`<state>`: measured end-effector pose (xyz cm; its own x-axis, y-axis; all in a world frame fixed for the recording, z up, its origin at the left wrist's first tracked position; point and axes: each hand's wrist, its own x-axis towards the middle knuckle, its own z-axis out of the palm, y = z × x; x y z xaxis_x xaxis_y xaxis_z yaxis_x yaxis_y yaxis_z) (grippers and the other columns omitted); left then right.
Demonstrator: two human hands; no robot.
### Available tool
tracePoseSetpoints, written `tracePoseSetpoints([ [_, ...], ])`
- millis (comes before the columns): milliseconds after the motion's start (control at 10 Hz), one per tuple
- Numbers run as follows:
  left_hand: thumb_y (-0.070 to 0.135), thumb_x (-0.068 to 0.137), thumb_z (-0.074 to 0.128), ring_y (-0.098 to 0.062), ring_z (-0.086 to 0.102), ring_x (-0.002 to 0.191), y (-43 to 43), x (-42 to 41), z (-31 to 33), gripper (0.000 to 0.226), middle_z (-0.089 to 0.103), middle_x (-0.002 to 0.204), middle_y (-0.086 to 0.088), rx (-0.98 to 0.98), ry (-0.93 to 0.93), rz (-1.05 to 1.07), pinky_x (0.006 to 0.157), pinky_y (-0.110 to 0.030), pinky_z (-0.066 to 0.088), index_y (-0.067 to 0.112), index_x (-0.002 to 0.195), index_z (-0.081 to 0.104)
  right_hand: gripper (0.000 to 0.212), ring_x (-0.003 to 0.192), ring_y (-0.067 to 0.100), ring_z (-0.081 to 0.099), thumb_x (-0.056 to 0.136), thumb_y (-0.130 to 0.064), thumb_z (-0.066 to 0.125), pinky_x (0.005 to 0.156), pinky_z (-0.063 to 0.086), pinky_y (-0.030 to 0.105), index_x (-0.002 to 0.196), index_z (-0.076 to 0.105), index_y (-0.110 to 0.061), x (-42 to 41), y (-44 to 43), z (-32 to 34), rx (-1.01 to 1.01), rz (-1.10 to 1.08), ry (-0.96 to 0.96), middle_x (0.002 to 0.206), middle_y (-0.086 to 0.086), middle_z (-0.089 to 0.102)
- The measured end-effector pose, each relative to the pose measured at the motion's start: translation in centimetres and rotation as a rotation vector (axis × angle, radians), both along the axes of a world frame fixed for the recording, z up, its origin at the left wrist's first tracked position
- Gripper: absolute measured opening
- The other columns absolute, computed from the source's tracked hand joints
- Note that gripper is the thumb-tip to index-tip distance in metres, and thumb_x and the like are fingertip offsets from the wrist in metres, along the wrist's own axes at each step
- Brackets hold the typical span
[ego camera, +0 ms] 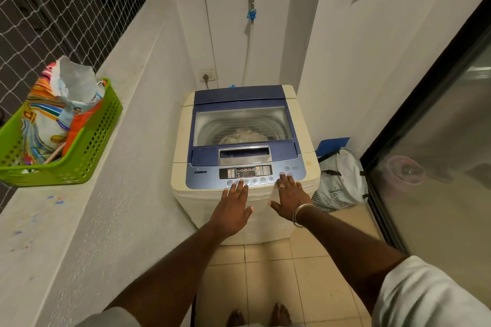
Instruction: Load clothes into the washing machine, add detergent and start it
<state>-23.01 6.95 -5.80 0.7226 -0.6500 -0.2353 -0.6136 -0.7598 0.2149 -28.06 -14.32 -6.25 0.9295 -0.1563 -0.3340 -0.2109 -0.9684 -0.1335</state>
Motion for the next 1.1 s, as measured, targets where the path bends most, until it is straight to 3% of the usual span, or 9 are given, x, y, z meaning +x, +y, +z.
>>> tracePoseSetpoints([
  [300, 0.046, 0.103, 0.032, -0.028, -0.001, 0.154, 0.2, 0.8, -0.6, 0.069, -0.001, 0.166, -0.008, -0.001, 0.001, 0.019, 0.125, -0.045, 0.006, 0.014, 0.158, 0.005, 0.085, 0.151, 0.035, 0.006, 0.094, -0.057, 0.044, 0.123, 0.011, 0.049, 0.153, 0.016, -0.003, 0.7, -0.5, 0.6, -0.034, 0.042, 0.030, 0.164, 0.016, 0.010],
  [400, 0.046, 0.103, 0.033, -0.027, -0.003, 0.154, 0.5, 0.7, -1.1, 0.070, -0.002, 0.166, -0.007, -0.006, -0.004, 0.029, 0.123, -0.044, 0.003, 0.014, 0.158, 0.005, 0.069, 0.137, 0.036, 0.037, 0.090, -0.047, 0.050, 0.113, 0.035, 0.047, 0.145, 0.034, -0.008, 2.2, -1.2, 2.2, 0.000, -0.008, 0.111, 0.148, 0.018, 0.038],
  [600, 0.045, 0.103, 0.034, -0.026, -0.003, 0.154, 0.6, -0.2, -0.2, 0.070, -0.004, 0.166, -0.008, -0.024, -0.007, 0.018, 0.124, -0.043, 0.003, 0.013, 0.158, 0.003, 0.050, 0.108, 0.026, 0.061, 0.089, -0.045, 0.049, 0.090, 0.051, 0.038, 0.128, 0.055, -0.015, 5.9, -1.2, 6.0, -0.043, 0.045, 0.232, 0.122, 0.010, 0.065],
  [700, 0.045, 0.103, 0.035, -0.026, 0.001, 0.154, 0.9, 0.2, 0.5, 0.070, -0.001, 0.166, -0.008, -0.033, -0.037, 0.022, 0.124, -0.043, 0.004, 0.013, 0.158, 0.005, 0.045, 0.100, 0.024, 0.064, 0.091, -0.044, 0.053, 0.080, 0.051, 0.034, 0.126, 0.056, -0.016, 5.5, -0.8, 6.3, -0.100, 0.057, 0.154, 0.114, 0.006, 0.068],
  [800, 0.045, 0.103, 0.035, -0.026, 0.004, 0.154, 1.3, 0.6, 1.6, 0.069, 0.003, 0.166, -0.008, -0.033, -0.080, 0.047, 0.123, -0.042, 0.004, 0.013, 0.158, 0.008, 0.040, 0.098, 0.027, 0.065, 0.097, -0.041, 0.047, 0.075, 0.048, 0.034, 0.128, 0.054, -0.016, 3.3, 0.2, 6.2, -0.174, 0.042, -0.055, 0.109, 0.008, 0.069],
  [1100, 0.046, 0.104, 0.033, -0.026, 0.002, 0.154, 1.8, 1.1, 3.0, 0.067, 0.001, 0.167, -0.007, -0.069, -0.102, 0.053, 0.123, -0.044, 0.004, 0.014, 0.158, 0.009, 0.048, 0.096, 0.028, 0.066, 0.101, -0.051, 0.036, 0.074, 0.044, 0.033, 0.120, 0.059, -0.014, 1.8, 2.6, 8.3, -0.176, 0.147, -0.186, 0.108, 0.010, 0.071],
])
